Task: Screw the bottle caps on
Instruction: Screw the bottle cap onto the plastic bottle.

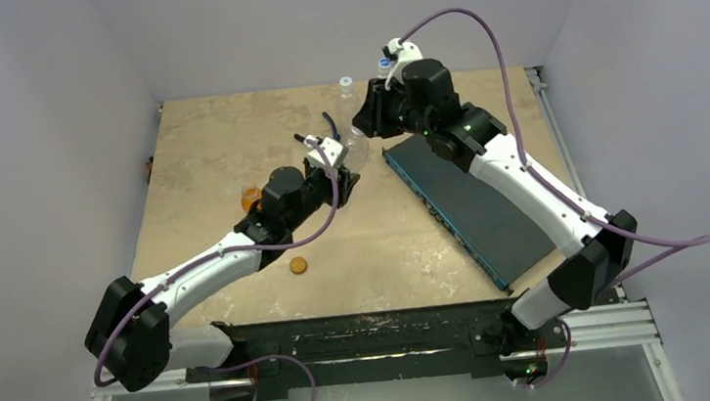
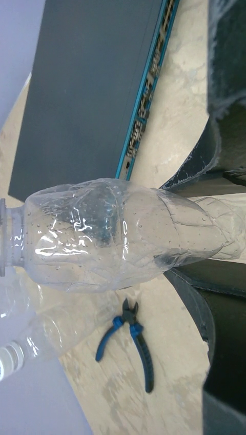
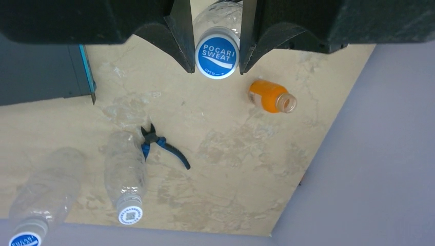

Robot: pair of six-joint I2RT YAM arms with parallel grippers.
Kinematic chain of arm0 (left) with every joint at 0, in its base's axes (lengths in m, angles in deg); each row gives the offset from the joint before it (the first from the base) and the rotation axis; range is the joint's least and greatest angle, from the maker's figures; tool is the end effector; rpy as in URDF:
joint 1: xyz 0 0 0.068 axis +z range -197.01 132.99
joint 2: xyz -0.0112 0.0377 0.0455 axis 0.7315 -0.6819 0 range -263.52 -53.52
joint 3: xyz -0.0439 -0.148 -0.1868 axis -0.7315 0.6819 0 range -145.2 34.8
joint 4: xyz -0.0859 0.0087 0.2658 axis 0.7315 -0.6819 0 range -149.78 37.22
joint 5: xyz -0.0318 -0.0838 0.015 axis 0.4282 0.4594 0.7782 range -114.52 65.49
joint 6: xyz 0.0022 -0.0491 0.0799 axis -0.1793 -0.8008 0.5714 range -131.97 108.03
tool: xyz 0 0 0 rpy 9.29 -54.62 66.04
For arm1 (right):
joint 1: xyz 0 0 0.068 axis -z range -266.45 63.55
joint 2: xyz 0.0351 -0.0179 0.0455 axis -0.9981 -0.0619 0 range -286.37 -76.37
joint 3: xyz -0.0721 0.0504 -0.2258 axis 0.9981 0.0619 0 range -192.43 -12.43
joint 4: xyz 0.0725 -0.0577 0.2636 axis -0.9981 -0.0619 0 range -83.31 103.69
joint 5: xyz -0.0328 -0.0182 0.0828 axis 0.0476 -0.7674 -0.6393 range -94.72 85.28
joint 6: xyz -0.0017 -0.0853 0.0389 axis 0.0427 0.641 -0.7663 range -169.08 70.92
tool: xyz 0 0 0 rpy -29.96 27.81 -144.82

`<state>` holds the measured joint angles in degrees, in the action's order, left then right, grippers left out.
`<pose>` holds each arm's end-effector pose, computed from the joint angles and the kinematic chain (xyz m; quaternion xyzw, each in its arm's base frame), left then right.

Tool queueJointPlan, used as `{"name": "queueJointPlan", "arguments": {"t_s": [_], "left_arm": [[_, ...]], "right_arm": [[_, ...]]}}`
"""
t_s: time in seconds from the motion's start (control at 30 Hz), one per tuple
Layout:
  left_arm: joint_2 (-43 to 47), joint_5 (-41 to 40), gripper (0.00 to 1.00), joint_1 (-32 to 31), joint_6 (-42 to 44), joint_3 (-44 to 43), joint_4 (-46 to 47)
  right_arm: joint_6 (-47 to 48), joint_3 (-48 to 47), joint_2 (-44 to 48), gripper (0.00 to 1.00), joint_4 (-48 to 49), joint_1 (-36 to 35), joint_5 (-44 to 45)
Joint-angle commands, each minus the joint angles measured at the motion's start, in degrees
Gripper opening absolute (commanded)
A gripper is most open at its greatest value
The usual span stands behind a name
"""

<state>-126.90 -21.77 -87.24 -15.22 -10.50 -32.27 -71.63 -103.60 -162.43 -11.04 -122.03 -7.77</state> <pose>0.2813 -0.2433 0.2437 0.2535 0.7082 -0.2607 0.6052 0.3317 0.2428 0.3755 -0.1080 0.8099 0.2989 0.4930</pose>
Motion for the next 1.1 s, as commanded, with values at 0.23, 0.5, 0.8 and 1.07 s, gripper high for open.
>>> {"name": "queueJointPlan", "arguments": {"t_s": [0.23, 0.5, 0.8, 1.07], "left_arm": [[-1.40, -19.42, 0.00, -6.23, 8.47, -3.40, 17.24], [1.74, -18.67, 0.00, -6.21, 4.90, 2.62, 13.95], [5.76, -12.44, 0.00, -4.56, -0.09, 5.94, 8.70], [8.04, 18.81, 0.00, 6.92, -6.89, 5.61, 4.86]], "right_arm": [[-10.69, -3.17, -4.64, 0.19, -11.47, -4.39, 2.40], [-11.05, -5.99, -1.12, 0.66, -10.55, -4.33, 4.98], [-4.50, 0.00, 8.54, 0.99, -3.65, -2.96, 6.45], [1.73, 16.85, 19.11, 0.99, 14.85, 8.87, -15.34]]}}
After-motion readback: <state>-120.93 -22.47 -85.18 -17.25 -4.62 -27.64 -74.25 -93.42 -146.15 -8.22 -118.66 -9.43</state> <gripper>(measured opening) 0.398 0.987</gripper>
